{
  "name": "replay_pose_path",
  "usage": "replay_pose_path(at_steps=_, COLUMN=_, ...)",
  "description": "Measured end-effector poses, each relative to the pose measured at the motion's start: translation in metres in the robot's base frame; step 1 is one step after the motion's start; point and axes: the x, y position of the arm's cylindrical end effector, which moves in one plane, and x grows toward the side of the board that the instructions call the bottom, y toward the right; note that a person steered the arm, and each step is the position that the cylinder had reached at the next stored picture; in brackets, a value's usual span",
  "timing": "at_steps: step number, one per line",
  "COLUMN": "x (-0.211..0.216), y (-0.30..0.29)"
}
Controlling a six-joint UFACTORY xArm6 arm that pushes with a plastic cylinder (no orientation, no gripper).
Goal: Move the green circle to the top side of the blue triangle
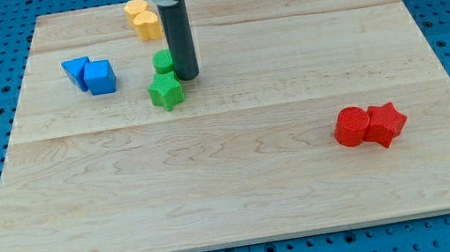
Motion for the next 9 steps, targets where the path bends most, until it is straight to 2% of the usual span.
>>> replay_pose_path(at_steps=2, x=-0.048, y=-0.068)
replay_pose_path(at_steps=9, x=-0.042, y=-0.091)
